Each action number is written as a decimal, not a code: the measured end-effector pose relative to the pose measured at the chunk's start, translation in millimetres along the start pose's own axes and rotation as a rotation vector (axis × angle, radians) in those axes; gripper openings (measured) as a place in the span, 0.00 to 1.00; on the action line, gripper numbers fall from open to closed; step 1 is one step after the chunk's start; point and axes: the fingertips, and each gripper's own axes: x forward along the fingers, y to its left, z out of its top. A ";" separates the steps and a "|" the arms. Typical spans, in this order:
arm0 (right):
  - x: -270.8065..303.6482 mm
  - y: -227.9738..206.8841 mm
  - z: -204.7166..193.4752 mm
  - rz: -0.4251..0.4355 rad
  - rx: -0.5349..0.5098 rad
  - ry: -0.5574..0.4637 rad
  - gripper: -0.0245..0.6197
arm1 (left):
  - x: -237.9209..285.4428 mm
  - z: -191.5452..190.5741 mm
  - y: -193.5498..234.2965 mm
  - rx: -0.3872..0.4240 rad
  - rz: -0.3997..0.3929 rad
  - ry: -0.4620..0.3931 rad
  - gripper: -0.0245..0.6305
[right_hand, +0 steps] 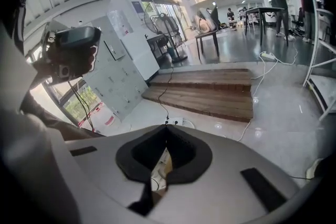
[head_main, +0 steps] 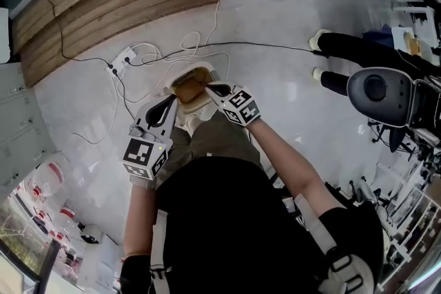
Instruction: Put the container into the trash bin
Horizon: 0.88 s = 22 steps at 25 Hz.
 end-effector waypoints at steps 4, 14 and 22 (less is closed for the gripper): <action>-28.6 11.5 16.8 -0.039 0.025 -0.063 0.06 | -2.7 12.7 -3.6 0.031 -0.041 -0.006 0.05; -92.3 38.8 59.6 -0.133 0.057 -0.200 0.06 | -7.4 45.3 -9.8 0.105 -0.156 -0.008 0.05; -147.4 55.1 102.5 -0.232 0.095 -0.346 0.06 | -8.5 78.7 -23.1 0.160 -0.278 -0.015 0.05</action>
